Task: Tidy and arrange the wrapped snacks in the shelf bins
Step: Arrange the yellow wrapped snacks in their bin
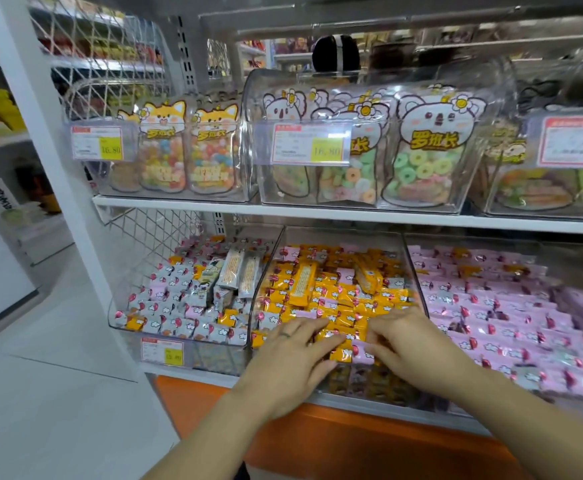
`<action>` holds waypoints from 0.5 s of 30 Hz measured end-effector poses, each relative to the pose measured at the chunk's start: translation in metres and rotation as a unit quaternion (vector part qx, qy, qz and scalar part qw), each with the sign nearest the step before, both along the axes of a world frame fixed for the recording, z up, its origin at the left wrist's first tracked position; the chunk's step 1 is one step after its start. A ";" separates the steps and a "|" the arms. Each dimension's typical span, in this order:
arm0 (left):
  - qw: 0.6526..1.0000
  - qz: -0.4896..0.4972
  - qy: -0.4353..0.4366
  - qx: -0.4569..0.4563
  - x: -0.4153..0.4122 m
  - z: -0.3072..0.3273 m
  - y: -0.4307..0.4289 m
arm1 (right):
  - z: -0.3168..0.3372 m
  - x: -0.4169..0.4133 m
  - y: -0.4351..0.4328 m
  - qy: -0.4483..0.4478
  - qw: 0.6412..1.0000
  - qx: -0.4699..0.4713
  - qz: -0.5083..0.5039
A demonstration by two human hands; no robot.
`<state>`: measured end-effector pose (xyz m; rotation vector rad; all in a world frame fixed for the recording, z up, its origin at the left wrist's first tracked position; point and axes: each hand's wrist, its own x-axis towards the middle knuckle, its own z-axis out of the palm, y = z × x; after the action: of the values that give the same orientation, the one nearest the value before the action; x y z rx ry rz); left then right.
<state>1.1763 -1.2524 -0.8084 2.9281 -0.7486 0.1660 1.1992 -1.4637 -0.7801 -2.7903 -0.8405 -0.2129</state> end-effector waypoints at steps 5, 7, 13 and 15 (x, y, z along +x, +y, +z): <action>1.000 0.000 -0.003 0.007 0.004 -0.003 0.002 | 0.005 -0.006 0.001 0.009 0.998 0.065 -0.014; 1.000 0.001 -0.006 -0.002 0.005 -0.003 0.001 | 0.013 -0.008 0.001 -0.016 0.991 0.128 -0.031; 0.997 0.020 -0.016 -0.078 0.012 0.005 -0.008 | 0.035 -0.020 -0.003 -0.044 0.934 0.348 -0.065; 0.988 0.024 -0.019 -0.150 0.017 0.011 -0.018 | 0.036 -0.026 -0.008 -0.047 0.916 0.395 -0.062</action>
<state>1.1929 -1.2705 -0.7975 2.6650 -0.5984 0.3111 1.1729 -1.4713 -0.7440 -2.0712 -0.4413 -0.5675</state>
